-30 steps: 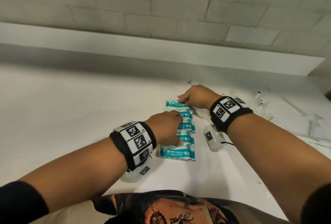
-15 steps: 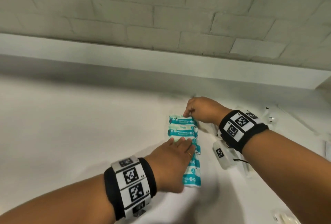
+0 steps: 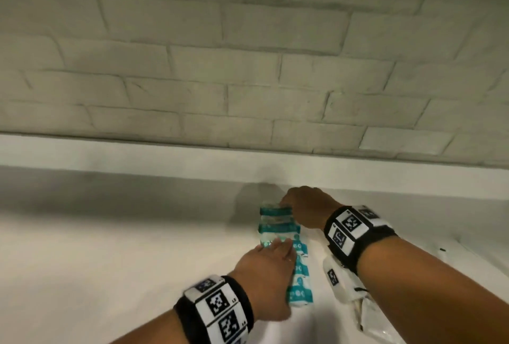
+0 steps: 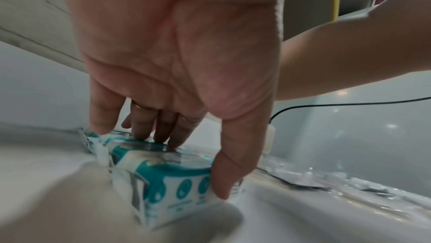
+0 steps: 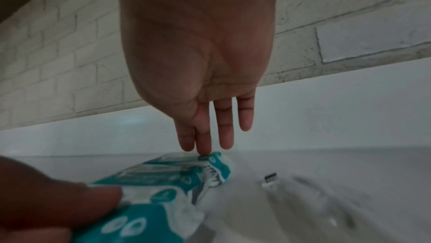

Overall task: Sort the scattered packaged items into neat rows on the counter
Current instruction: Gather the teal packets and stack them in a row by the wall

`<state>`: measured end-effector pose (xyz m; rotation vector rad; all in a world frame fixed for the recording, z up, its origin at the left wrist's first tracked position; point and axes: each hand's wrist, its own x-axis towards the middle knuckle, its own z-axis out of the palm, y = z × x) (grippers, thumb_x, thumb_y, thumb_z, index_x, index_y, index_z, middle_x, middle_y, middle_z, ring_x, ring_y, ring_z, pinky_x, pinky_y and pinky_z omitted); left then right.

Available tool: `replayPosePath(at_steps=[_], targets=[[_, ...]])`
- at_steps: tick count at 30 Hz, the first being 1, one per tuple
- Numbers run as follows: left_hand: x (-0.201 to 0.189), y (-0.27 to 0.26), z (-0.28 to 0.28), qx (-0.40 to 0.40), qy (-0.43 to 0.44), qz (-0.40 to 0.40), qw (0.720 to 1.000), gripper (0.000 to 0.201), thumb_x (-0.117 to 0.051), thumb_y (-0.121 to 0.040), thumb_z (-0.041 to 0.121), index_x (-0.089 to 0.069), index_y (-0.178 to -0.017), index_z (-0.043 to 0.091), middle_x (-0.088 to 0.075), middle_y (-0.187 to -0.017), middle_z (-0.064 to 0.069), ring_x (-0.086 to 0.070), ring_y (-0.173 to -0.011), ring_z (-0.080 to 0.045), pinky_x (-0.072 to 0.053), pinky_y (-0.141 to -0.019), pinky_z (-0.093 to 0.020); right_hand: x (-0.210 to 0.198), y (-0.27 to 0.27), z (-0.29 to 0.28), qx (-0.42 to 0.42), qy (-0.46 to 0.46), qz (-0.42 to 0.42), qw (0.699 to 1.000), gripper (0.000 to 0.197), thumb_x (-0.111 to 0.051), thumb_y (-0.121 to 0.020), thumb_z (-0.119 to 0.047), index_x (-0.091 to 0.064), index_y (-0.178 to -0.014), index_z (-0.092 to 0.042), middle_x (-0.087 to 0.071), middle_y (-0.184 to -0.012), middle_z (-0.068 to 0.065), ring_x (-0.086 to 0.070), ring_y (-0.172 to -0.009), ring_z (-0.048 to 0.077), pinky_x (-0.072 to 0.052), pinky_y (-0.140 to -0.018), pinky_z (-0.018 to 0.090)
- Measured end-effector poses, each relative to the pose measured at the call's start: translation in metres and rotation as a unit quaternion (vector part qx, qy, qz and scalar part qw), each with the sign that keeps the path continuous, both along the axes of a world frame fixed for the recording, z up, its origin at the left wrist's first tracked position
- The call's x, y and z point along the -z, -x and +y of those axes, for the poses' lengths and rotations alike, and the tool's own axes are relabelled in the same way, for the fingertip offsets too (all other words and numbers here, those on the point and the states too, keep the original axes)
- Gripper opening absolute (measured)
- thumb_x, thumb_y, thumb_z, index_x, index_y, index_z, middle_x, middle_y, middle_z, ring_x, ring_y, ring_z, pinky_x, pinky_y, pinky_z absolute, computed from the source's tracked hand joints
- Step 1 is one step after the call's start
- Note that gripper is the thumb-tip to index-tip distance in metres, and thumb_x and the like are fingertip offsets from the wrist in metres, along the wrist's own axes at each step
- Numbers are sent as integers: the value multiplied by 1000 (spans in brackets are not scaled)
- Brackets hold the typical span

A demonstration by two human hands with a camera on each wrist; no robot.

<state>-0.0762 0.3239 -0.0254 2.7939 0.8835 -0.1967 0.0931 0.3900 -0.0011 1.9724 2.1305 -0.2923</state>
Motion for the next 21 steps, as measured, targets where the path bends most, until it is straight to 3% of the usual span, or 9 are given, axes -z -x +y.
replayPosePath(at_steps=[2,4,7,10,14,16,18,21], targets=[[1,-5,18,-11,-7,-35,999,59,-63,-73,30,-46,-127,14,-47,-133,-5,-56,-110,-28,-47,-92,-33,1,-7,15,23,2,25,999,40,-44,-90,-11,-59,-126,-20,-61,-126,5,-56,-113,28,-45,-98,41],[1,-9,35,-20,-3,-57,998,46,-62,-71,25,-51,-115,16,-54,-117,-1,-61,-94,-28,-52,-80,-31,3,-14,28,47,-2,49,998,41,-45,-91,-14,-51,-132,-21,-60,-129,8,-56,-115,29,-45,-98,41],[2,-14,58,-28,4,-51,998,51,-62,-71,27,-50,-120,17,-53,-121,0,-63,-95,-29,-55,-81,-33,7,-19,38,74,-6,75,994,42,-46,-95,-24,-41,-137,-18,-58,-130,10,-56,-116,29,-45,-98,40],[5,-17,66,-19,10,-25,999,63,-63,-72,30,-45,-130,17,-48,-134,1,-62,-100,-29,-54,-83,-34,10,-21,41,85,-9,97,992,39,-47,-96,-28,-42,-134,-18,-59,-129,9,-57,-115,28,-46,-98,40],[7,-18,63,-16,16,-24,999,64,-63,-74,30,-42,-133,18,-46,-136,0,-61,-103,-28,-54,-85,-36,6,-28,34,109,5,160,981,46,-45,-96,-13,-39,-142,-14,-50,-141,11,-49,-127,28,-37,-107,38],[-1,-19,64,-16,38,-37,998,63,-66,-76,37,-42,-132,23,-49,-133,1,-59,-106,-26,-52,-88,-33,6,-35,30,150,-17,229,962,53,-43,-95,-4,-34,-146,-14,-41,-148,10,-41,-135,27,-30,-113,35],[-11,-19,71,-55,104,-82,990,61,-67,-78,45,-42,-131,28,-53,-130,4,-59,-108,-20,-48,-89,-27,8,-44,28,198,-72,300,930,51,-42,-95,-2,-37,-144,-13,-43,-147,8,-41,-135,26,-30,-112,31],[-23,-25,89,-225,219,-217,924,56,-57,-86,52,-40,-134,27,-49,-131,9,-55,-110,-11,-47,-89,-19,8,-52,24,283,-107,409,861,43,-43,-99,-17,-40,-142,-15,-50,-137,7,-47,-129,25,-34,-107,35]])
